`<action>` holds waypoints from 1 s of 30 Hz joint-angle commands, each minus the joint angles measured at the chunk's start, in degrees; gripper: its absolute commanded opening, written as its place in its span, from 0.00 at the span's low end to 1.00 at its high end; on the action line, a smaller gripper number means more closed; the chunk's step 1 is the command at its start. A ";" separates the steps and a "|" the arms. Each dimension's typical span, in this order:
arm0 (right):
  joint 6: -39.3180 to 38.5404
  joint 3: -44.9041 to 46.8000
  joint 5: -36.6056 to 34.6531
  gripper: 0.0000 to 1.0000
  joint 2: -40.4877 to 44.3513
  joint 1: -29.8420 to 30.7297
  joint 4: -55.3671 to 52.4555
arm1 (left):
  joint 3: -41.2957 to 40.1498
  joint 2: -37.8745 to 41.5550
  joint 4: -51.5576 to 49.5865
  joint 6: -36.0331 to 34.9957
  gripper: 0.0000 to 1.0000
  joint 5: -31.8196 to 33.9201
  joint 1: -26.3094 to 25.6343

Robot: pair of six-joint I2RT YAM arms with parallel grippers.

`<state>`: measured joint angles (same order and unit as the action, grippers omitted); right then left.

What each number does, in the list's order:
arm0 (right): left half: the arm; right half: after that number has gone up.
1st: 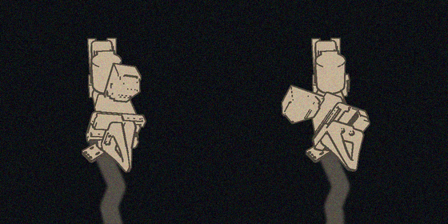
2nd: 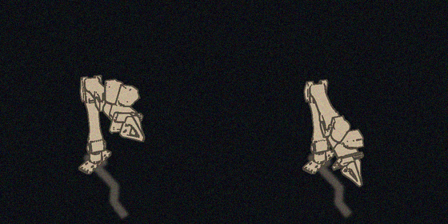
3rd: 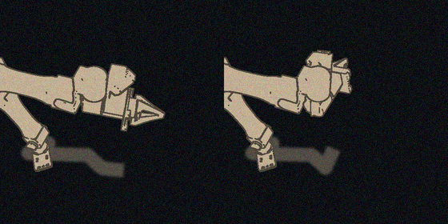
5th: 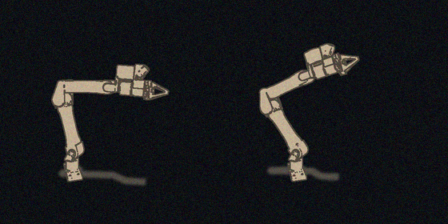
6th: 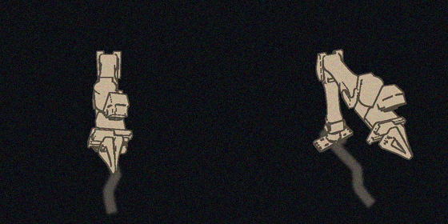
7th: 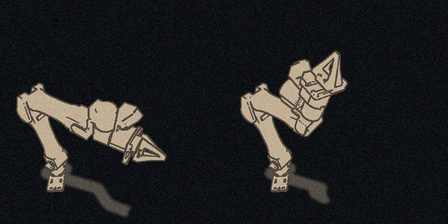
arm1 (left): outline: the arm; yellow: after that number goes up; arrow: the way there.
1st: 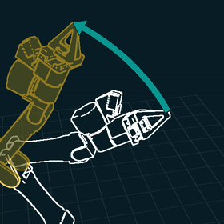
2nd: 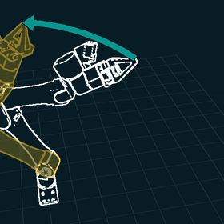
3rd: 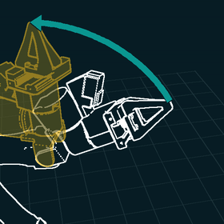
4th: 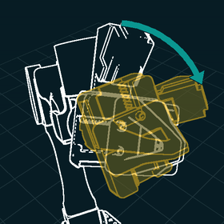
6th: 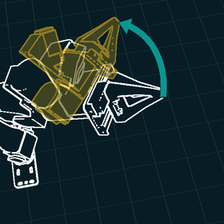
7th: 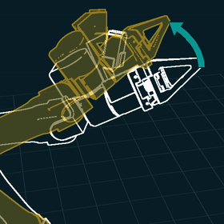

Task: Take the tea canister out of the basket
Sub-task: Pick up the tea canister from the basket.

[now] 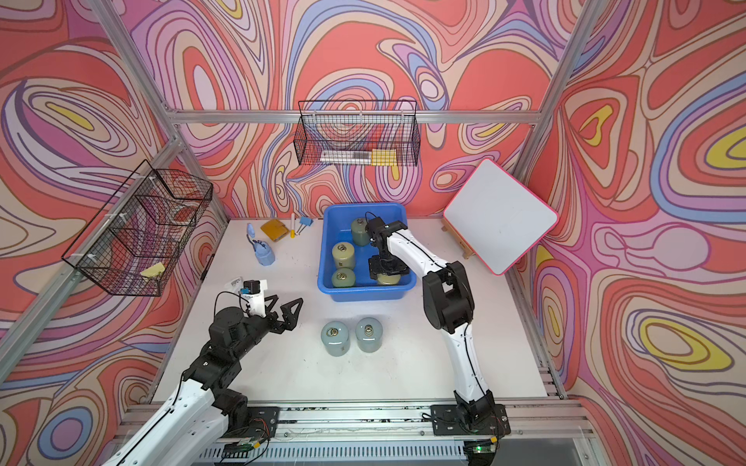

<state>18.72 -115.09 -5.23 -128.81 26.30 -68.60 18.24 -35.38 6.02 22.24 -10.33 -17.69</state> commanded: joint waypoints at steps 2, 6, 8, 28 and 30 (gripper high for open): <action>-0.61 -4.49 -1.52 0.60 3.00 -0.20 -2.26 | -0.84 -0.13 1.46 -1.09 0.99 0.22 -0.08; -0.71 -7.20 -1.03 0.60 5.01 -0.17 -4.10 | -0.75 -0.22 1.52 -1.07 0.99 0.11 -0.08; -0.70 -8.42 -0.78 0.60 5.68 -0.20 -5.15 | -0.79 -0.13 1.49 -1.07 0.99 0.10 -0.11; 0.90 -6.15 0.03 0.60 18.46 -0.18 -10.65 | -0.84 0.21 1.51 -0.81 0.99 0.18 -0.13; 1.54 -4.35 0.05 0.60 21.09 -0.12 -11.19 | -0.84 0.22 1.47 -0.71 0.99 0.15 -0.11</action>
<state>19.09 -120.44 -4.97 -113.60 26.30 -78.67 18.24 -35.40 6.04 22.26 -10.33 -17.69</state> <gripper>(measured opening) 0.834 0.990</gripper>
